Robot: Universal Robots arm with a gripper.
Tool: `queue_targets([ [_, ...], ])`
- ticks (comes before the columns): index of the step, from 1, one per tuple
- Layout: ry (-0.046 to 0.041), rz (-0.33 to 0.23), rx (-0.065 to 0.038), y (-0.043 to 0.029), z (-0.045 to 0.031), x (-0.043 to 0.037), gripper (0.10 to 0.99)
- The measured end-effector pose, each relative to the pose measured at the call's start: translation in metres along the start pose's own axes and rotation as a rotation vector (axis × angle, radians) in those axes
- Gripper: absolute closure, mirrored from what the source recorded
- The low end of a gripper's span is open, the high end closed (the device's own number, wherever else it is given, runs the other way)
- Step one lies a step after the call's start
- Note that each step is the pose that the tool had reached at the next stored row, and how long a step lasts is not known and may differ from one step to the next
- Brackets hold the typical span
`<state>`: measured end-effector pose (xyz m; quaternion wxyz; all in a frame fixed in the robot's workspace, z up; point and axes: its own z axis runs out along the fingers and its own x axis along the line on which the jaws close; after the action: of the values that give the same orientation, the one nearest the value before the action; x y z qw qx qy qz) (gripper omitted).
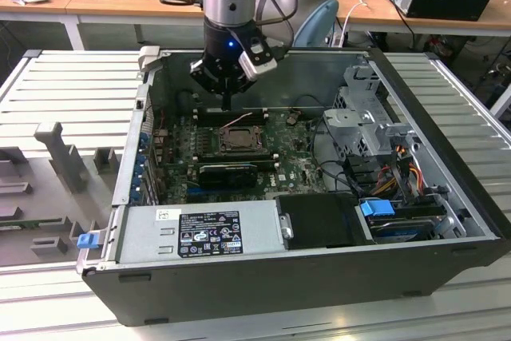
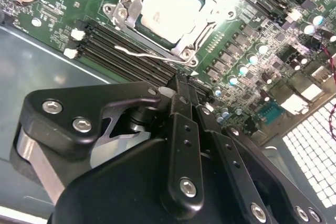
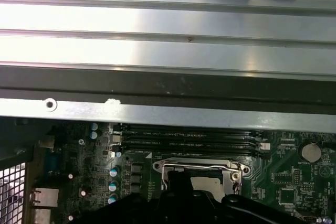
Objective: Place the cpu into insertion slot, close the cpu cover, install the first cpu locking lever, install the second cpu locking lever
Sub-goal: 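Install the first cpu locking lever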
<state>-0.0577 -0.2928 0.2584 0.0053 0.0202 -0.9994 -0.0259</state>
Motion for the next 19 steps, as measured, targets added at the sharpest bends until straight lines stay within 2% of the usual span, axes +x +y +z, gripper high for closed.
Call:
queue_targets([
  [5,0.0000,0.000,0.000,-0.0004,0.0005,-0.0096,0.980],
  [9,0.0000,0.000,0.000,-0.0007,0.0007,-0.0143,0.980],
  [10,-0.0003,0.000,-0.006,-0.0007,0.0009,-0.0151,0.980],
  [12,-0.0013,0.001,-0.032,-0.0008,0.0015,-0.0160,0.980],
  [13,-0.0019,0.001,-0.048,-0.0008,0.0015,-0.0161,0.980],
  [14,-0.0030,0.002,-0.073,-0.0009,0.0015,-0.0162,0.980],
  [15,-0.0036,0.002,-0.088,-0.0013,0.0017,-0.0162,0.980],
  [16,-0.0040,0.002,-0.093,-0.0020,0.0024,-0.0163,0.980],
  [19,-0.0038,0.002,-0.093,-0.0029,0.0051,-0.0162,0.980],
])
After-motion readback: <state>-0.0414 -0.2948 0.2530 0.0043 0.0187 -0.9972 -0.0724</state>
